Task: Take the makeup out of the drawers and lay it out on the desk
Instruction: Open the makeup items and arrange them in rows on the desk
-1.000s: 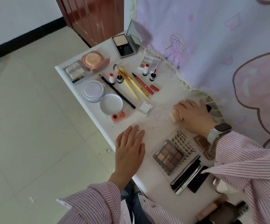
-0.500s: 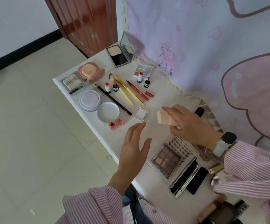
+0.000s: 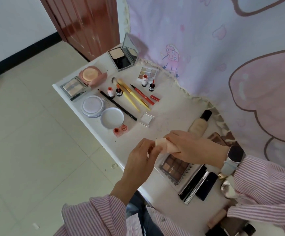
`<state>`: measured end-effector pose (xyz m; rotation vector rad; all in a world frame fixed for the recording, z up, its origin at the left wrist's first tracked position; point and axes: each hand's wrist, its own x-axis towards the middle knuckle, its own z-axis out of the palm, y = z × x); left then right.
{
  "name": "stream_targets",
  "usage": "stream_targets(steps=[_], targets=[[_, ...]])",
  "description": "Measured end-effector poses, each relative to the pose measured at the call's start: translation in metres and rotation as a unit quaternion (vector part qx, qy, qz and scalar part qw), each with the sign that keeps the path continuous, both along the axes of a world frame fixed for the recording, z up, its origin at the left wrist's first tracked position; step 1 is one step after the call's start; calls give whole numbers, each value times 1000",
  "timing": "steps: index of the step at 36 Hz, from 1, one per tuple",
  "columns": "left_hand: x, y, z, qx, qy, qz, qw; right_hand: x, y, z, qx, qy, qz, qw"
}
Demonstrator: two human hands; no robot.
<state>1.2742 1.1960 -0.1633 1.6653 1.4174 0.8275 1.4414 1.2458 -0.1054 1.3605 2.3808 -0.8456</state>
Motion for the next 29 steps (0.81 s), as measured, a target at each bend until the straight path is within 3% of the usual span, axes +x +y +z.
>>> stream_targets(steps=[3,7,11,14,18,23,26,29], targets=[[2,3,7,-112,-98,48,988,2,4,1,1,-6,-6,1000],[3,6,17,-139,-195,54,969,1,3,-2,-24,8,-28,999],[4,7,20,-148,-192,56,969,2,2,-5,8,-1,9,1000],[3,10,17,-210,-200,63,955,6,4,-5,77,-34,81,993],[2,10,17,-313,-272,89,906,11,6,-9,191,-41,127,972],[-2,11,16,-439,-385,118,803,8,4,-14,258,-38,160,952],[-7,11,13,-473,-431,141,756,13,5,-15,239,-46,134,961],[-14,8,8,-454,-438,169,757,13,7,-11,152,-48,89,983]])
